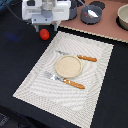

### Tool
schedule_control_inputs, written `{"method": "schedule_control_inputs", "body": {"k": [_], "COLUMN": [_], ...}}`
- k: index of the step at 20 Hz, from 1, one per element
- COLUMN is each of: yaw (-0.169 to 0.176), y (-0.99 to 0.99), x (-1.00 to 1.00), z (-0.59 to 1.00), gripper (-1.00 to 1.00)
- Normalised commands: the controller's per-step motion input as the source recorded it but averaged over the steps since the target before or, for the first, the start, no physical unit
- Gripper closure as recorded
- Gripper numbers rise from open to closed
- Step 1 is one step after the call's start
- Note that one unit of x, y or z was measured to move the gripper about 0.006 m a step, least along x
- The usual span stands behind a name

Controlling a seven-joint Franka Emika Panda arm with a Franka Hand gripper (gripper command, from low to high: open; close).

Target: Place the fish, sausage, and tomato into the frying pan.

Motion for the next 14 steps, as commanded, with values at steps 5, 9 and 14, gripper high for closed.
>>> {"method": "schedule_control_inputs", "body": {"k": [5,9,14], "yaw": [-0.051,-0.061,-0.032], "y": [0.23,0.16,0.06], "x": [-0.19,-0.04,-0.21], "z": [-0.31,-0.31,-0.43], "gripper": [-1.0,-1.0,-1.0]}}
